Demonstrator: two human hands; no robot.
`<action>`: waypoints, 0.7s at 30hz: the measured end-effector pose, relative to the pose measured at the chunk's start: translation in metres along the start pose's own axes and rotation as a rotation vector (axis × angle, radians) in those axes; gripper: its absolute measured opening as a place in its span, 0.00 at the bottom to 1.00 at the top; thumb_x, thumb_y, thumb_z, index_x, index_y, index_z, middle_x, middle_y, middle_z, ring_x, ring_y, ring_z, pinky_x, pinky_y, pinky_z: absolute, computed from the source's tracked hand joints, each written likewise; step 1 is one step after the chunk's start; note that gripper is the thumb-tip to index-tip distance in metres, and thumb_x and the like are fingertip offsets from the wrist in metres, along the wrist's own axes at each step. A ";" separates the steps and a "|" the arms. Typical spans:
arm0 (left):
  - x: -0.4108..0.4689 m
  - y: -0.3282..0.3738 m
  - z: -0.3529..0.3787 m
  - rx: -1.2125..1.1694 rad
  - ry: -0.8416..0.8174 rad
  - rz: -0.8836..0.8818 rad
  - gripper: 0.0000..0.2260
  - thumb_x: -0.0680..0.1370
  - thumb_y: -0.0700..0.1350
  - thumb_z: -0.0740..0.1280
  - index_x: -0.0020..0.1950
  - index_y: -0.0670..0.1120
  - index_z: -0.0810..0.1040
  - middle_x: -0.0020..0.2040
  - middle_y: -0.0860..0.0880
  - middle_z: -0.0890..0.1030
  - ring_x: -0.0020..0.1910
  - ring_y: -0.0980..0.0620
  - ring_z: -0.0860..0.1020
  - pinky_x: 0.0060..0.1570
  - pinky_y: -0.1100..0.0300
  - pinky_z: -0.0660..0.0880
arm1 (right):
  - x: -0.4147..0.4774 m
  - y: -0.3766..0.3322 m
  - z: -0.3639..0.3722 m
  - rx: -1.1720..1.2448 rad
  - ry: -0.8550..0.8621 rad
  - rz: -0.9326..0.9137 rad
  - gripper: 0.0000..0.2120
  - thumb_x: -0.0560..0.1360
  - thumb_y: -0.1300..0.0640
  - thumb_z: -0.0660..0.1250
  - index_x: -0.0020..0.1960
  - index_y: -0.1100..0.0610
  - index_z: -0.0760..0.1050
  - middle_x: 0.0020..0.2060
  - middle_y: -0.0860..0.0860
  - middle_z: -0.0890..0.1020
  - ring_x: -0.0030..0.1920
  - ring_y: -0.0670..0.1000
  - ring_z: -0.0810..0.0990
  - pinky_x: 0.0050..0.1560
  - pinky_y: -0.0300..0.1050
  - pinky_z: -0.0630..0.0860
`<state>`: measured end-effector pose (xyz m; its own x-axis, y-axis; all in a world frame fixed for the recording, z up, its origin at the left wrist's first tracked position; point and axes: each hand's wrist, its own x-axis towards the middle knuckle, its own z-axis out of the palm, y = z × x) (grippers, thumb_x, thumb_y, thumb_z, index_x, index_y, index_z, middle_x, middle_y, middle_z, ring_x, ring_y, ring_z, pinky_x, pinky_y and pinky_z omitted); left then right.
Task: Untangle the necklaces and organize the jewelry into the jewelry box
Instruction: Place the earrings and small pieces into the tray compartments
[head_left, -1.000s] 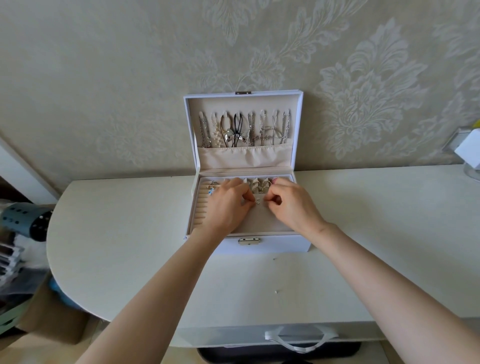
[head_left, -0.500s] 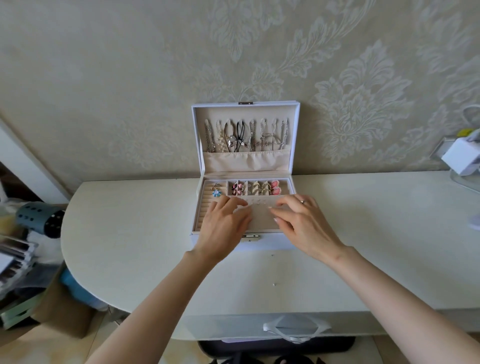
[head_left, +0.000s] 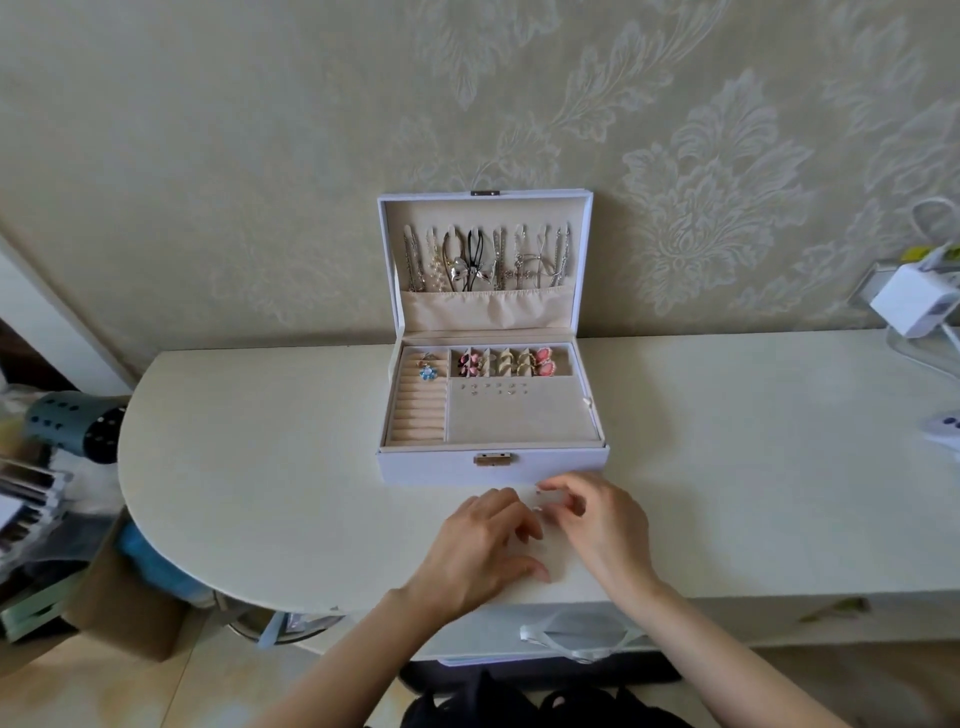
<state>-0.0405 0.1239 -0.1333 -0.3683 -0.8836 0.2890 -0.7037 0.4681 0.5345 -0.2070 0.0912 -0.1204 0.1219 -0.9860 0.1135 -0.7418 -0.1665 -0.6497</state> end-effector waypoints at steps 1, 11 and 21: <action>0.003 0.000 0.002 0.002 -0.001 -0.001 0.14 0.68 0.60 0.70 0.44 0.52 0.75 0.41 0.55 0.75 0.40 0.56 0.72 0.41 0.68 0.64 | 0.002 -0.003 0.001 -0.002 0.000 0.038 0.07 0.71 0.52 0.72 0.48 0.44 0.81 0.43 0.39 0.81 0.42 0.43 0.78 0.45 0.38 0.71; 0.012 0.001 0.010 0.038 0.024 -0.018 0.08 0.71 0.54 0.65 0.40 0.50 0.75 0.38 0.53 0.75 0.39 0.54 0.70 0.39 0.64 0.65 | 0.009 -0.011 0.007 -0.029 0.039 0.138 0.01 0.72 0.51 0.70 0.44 0.46 0.80 0.39 0.42 0.83 0.42 0.46 0.80 0.39 0.40 0.69; 0.011 0.009 -0.014 -0.255 0.158 -0.153 0.03 0.73 0.46 0.67 0.41 0.47 0.75 0.38 0.59 0.74 0.38 0.60 0.71 0.38 0.70 0.67 | 0.002 -0.020 -0.017 0.311 0.099 -0.139 0.08 0.69 0.65 0.73 0.36 0.56 0.77 0.31 0.44 0.79 0.34 0.43 0.76 0.36 0.31 0.70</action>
<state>-0.0423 0.1184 -0.1145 -0.1577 -0.9411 0.2990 -0.5615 0.3346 0.7568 -0.2029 0.0927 -0.0944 0.1316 -0.9510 0.2799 -0.4841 -0.3080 -0.8190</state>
